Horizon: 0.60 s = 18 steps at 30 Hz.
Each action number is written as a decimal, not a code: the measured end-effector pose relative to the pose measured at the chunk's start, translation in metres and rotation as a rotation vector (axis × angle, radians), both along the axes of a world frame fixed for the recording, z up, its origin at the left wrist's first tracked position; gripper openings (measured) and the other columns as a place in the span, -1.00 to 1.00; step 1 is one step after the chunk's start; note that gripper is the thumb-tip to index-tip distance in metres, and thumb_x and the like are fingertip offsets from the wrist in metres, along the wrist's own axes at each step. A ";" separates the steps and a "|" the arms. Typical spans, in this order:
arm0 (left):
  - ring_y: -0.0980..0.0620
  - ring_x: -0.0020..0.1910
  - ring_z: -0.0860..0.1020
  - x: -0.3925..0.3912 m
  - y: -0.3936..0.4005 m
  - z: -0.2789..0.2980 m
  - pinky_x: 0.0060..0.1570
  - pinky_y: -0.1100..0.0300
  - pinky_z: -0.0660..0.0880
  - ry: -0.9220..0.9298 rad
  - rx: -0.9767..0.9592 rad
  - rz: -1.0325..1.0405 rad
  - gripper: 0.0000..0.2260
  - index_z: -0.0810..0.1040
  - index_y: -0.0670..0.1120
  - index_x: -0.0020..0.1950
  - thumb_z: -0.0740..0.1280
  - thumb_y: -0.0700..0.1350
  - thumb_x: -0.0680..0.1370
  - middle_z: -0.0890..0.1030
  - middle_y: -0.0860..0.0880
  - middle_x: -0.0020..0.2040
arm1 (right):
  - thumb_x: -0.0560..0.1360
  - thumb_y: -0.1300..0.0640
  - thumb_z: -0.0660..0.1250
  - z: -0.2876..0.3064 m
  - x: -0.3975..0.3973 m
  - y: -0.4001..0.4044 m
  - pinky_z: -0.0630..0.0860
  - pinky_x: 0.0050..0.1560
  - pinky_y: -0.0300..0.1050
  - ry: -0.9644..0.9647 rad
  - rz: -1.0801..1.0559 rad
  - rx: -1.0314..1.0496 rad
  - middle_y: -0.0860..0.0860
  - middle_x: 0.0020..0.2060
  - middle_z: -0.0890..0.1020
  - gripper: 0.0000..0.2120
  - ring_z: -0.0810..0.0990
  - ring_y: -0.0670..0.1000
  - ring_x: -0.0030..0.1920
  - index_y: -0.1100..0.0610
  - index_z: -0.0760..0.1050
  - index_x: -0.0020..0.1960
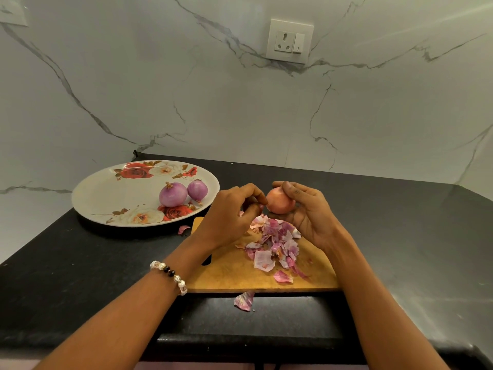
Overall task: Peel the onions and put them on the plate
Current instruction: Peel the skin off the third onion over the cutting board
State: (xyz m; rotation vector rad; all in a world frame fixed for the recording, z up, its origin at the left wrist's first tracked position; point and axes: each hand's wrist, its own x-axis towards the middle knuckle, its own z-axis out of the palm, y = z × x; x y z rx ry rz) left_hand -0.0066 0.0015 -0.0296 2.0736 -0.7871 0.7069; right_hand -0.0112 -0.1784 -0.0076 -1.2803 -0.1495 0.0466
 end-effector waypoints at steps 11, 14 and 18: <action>0.19 -0.19 0.49 0.000 -0.005 -0.001 -0.17 0.50 0.44 -0.093 -0.050 0.021 -0.87 0.58 -0.13 -0.04 0.45 -0.16 0.45 0.52 0.04 -0.09 | 0.41 0.18 0.37 -0.006 0.005 -0.002 0.68 -0.08 0.13 -0.039 0.099 -0.064 0.21 0.02 0.65 -0.71 0.68 0.18 0.01 0.31 0.58 0.08; 0.16 -0.18 0.48 0.000 -0.005 -0.001 -0.18 0.50 0.43 -0.048 -0.025 0.036 -0.91 0.58 -0.13 -0.08 0.45 -0.21 0.45 0.48 0.04 -0.08 | 0.38 0.16 0.40 -0.008 0.006 -0.001 0.68 -0.06 0.10 -0.059 0.062 -0.137 0.25 0.08 0.62 -0.68 0.65 0.19 0.08 0.28 0.60 0.08; 0.10 -0.09 0.45 0.002 -0.004 -0.003 -0.14 0.56 0.39 0.027 0.028 0.046 -0.91 0.56 -0.15 -0.05 0.40 -0.27 0.47 0.41 0.03 0.00 | 0.37 0.12 0.43 -0.009 0.006 -0.001 0.66 0.02 0.16 -0.079 0.058 -0.213 0.30 0.14 0.60 -0.67 0.62 0.25 0.15 0.25 0.62 0.08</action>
